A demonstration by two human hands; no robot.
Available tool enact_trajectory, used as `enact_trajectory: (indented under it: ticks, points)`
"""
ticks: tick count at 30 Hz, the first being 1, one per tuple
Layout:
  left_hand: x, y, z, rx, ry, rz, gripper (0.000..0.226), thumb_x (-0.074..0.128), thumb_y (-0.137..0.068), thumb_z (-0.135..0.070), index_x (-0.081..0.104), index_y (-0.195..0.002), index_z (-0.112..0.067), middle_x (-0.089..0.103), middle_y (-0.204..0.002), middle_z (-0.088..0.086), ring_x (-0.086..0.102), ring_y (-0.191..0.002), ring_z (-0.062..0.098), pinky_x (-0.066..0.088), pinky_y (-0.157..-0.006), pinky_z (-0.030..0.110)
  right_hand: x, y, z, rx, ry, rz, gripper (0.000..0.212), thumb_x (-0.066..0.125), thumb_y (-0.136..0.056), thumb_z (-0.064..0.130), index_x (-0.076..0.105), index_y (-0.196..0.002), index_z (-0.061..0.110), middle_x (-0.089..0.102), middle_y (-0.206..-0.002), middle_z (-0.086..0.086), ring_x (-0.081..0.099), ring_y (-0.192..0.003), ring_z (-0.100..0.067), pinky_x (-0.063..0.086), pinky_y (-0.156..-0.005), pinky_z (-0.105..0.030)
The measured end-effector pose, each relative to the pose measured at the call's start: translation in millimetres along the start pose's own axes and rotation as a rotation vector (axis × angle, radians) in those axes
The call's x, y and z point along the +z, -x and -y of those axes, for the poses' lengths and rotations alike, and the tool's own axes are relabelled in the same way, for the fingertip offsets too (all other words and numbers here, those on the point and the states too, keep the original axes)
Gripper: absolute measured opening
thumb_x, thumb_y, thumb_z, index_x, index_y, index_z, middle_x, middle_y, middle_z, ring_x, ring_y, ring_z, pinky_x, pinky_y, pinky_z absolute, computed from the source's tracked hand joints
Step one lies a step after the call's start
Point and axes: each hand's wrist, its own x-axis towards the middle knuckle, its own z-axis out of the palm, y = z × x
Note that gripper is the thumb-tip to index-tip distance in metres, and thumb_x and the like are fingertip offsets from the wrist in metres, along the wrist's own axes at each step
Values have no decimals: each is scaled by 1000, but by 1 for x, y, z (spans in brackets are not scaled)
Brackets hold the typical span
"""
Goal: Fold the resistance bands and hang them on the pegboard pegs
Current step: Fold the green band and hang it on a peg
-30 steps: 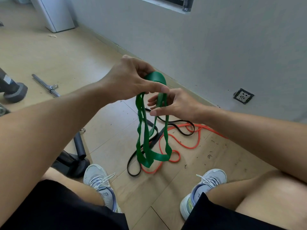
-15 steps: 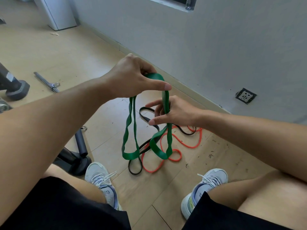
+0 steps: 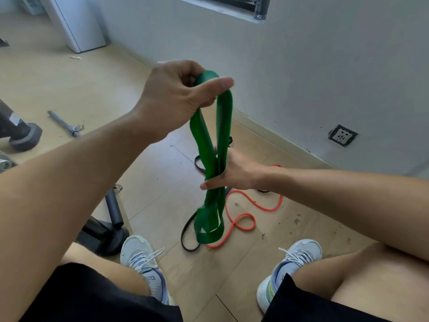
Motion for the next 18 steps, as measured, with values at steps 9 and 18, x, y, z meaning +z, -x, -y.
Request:
enact_trajectory:
  ticks: [9, 18]
  points:
    - [-47, -17, 33, -143, 314, -235, 36, 79, -82, -42, 62, -81, -10, 56, -71, 3, 63, -68, 12, 61, -86, 43, -19, -4, -32, 123, 60, -39, 33, 91, -77, 29, 60, -87, 27, 64, -82, 2, 66, -78, -19, 56, -72, -34]
    - [-66, -4, 105, -523, -427, -203, 37, 59, -96, -38, 58, -122, -10, 63, -119, 9, 59, -106, 27, 50, -88, 41, -46, 1, -36, 116, 196, -42, 39, 90, -76, 32, 71, -106, 18, 75, -90, -6, 73, -79, -23, 60, -75, -41]
